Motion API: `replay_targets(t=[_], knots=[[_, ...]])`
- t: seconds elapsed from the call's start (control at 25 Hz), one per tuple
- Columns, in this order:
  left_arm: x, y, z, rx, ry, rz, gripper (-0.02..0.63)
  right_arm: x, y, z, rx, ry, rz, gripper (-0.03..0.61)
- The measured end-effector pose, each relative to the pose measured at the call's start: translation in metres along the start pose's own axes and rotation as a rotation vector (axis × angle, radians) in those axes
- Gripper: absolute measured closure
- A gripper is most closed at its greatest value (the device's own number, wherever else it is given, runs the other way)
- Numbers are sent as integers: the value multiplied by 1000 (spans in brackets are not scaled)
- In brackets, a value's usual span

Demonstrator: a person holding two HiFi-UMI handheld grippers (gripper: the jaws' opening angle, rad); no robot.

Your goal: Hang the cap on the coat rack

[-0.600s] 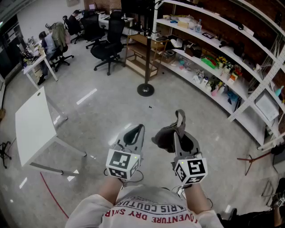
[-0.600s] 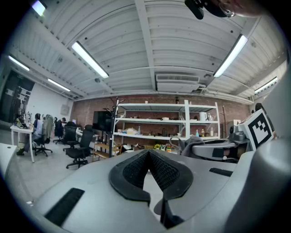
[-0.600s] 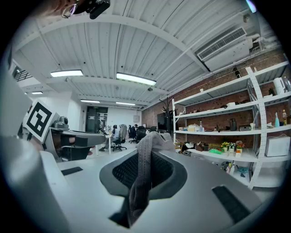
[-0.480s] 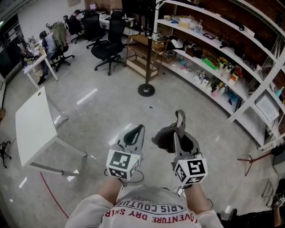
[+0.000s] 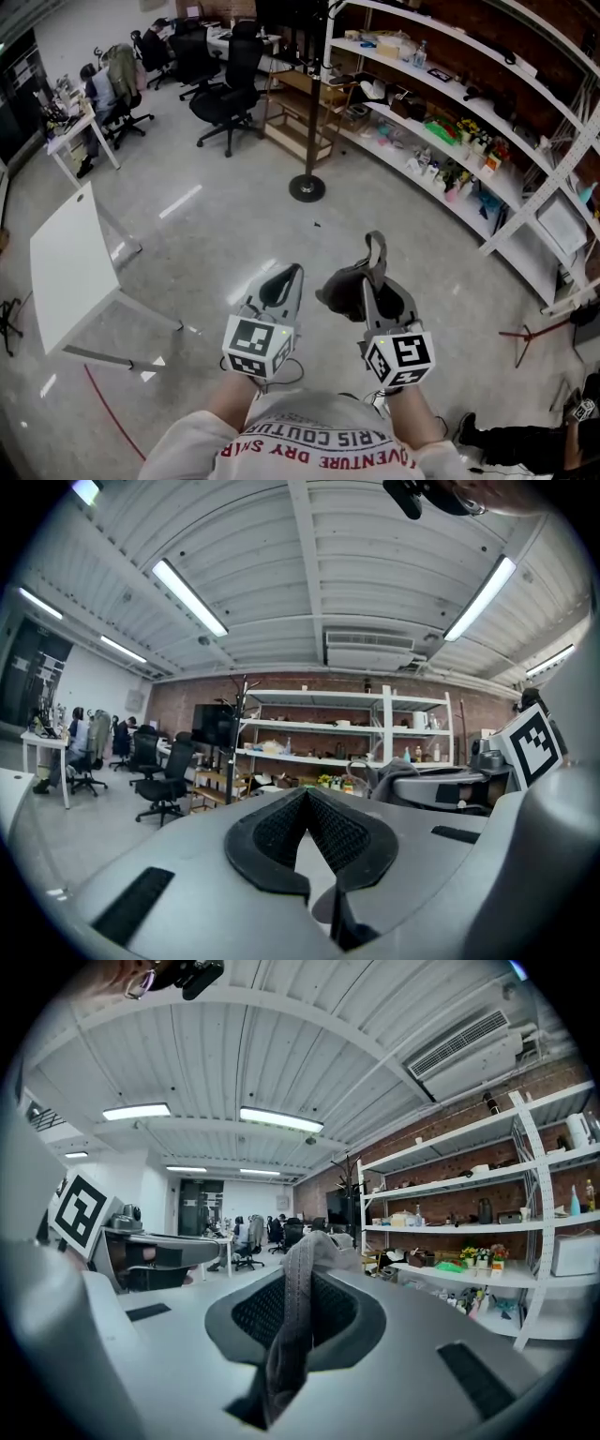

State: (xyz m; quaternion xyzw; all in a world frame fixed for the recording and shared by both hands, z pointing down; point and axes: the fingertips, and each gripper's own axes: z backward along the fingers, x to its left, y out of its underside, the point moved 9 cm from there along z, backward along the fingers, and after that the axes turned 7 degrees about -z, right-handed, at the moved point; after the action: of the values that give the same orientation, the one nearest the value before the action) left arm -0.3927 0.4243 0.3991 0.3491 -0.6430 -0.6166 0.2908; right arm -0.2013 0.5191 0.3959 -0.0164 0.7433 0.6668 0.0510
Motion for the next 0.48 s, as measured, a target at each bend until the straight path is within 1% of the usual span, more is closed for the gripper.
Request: replay_targets(t=[0.16, 0.32, 0.48], knots=[[3, 5, -2, 3, 13, 12, 609, -3, 2, -2, -14, 7, -29, 541], [7, 10, -7, 15, 5, 21, 609, -7, 6, -9, 8, -8, -34, 541], [7, 17, -21, 35, -26, -24, 609, -16, 15, -27, 30, -52, -37, 541]])
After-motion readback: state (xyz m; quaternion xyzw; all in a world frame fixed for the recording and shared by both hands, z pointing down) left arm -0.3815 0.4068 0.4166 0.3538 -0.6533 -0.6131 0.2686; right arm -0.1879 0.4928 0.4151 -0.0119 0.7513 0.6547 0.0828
